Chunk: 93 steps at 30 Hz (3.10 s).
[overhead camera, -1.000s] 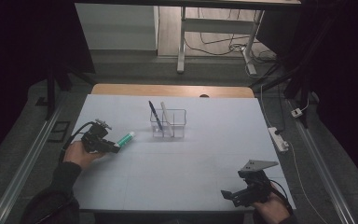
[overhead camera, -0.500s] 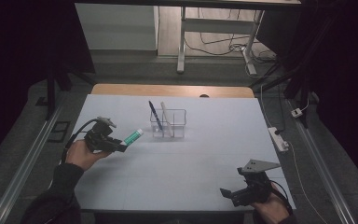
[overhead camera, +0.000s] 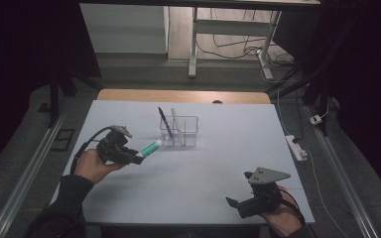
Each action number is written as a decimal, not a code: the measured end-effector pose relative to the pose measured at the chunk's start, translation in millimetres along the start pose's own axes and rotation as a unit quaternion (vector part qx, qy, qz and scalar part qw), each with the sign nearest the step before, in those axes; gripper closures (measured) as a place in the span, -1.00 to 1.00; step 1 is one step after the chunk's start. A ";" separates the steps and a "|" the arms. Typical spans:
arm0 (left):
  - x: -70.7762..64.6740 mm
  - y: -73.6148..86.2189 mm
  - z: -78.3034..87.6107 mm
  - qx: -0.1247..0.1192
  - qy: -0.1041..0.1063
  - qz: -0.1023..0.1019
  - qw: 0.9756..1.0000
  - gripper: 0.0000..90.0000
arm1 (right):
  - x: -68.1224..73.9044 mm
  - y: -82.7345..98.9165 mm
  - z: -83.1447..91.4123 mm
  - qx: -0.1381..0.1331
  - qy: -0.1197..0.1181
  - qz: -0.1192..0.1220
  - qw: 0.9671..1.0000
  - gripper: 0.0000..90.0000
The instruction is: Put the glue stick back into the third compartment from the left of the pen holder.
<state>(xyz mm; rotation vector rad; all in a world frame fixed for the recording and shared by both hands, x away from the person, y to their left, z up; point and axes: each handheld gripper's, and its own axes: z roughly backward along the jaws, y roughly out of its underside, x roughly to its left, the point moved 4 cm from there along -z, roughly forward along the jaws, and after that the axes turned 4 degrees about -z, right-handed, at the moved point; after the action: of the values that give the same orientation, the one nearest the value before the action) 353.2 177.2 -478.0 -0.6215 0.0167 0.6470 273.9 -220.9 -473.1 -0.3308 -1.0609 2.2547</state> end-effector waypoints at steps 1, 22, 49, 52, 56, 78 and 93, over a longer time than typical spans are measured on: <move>-2.0 -1.3 -0.6 -0.001 0.001 -0.002 1.000 0.44 | 0.6 -0.7 -0.6 0.004 -0.004 0.002 1.000 -1.00; -37.6 -28.5 -8.8 -0.002 0.032 -0.041 0.999 0.44 | 27.6 -31.0 -23.9 0.018 0.009 0.096 0.995 -1.00; -74.0 -59.2 -35.8 0.032 0.079 -0.078 0.993 0.44 | 55.1 -56.6 -74.1 0.047 0.102 0.286 0.952 -1.00; -75.6 -60.4 -37.5 0.036 0.080 -0.082 0.993 0.44 | 58.9 -59.2 -78.9 0.041 0.109 0.312 0.943 -1.00; -78.2 -62.0 -39.9 0.045 0.084 -0.085 0.992 0.44 | 62.9 -62.3 -84.7 0.038 0.127 0.347 0.928 -0.96; -87.9 -67.9 -54.0 0.061 0.100 -0.091 0.989 0.44 | 79.8 -63.4 -103.3 0.023 0.163 0.490 0.856 0.09; -86.1 -69.0 -49.0 0.023 0.109 -0.110 0.988 0.43 | 84.0 -60.3 -100.4 0.030 0.162 0.519 0.839 0.47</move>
<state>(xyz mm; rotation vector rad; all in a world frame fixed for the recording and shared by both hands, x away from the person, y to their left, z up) 331.7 59.3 -463.7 -0.6366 0.1651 0.3619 280.6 -77.8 -489.1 -1.5015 -0.6659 2.9450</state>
